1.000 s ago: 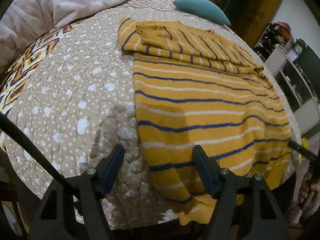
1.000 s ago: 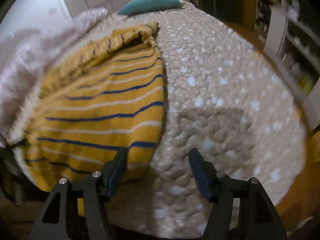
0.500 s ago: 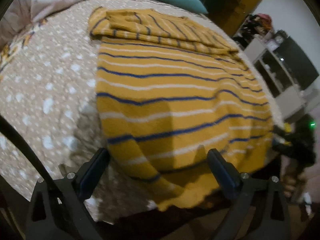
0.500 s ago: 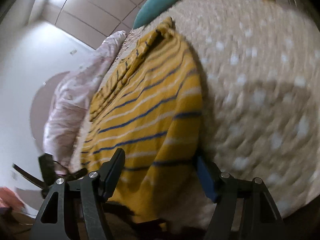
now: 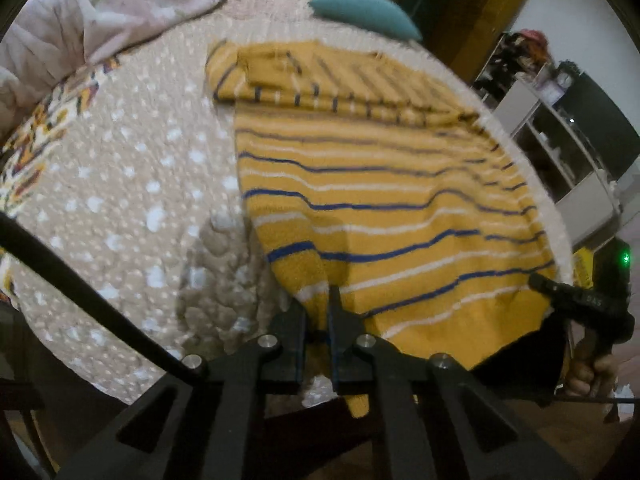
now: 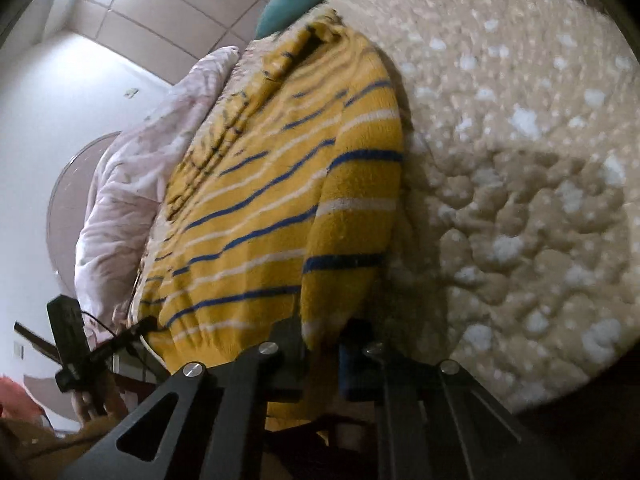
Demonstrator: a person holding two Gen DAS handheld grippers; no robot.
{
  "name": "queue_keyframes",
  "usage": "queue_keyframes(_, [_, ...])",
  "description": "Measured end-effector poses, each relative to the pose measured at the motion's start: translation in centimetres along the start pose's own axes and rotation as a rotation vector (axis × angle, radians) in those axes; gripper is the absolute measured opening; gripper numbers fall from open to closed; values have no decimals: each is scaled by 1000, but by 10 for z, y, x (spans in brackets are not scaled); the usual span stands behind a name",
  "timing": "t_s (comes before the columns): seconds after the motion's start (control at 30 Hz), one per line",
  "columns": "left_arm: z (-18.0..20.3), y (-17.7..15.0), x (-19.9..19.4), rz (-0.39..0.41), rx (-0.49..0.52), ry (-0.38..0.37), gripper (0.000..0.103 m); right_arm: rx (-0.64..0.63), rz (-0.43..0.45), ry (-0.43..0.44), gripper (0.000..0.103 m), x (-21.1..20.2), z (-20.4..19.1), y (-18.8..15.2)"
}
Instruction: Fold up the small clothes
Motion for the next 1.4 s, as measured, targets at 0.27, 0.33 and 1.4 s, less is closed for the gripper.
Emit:
queue_keyframes(0.27, [9,82,-16,108,-67,-122,8,-158,68,97,12,-10,-58,61])
queue_keyframes(0.33, [8,119,-13,145,-98,-129,8,-220,94,107,12,-3,-82,102])
queue_keyframes(1.4, [-47,211,100,37,-133,55,69,-384,77,-432,76,98,-28,263])
Point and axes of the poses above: each gripper's, at about its wrist camera, not at the fingertips, and x roughly the way its jaws point, z to its right, y to its top, the point moved 6 cm from there along x, roughly the way its jaws point, and after that the axes turned 5 degrees about -x, right-handed, at the moved point
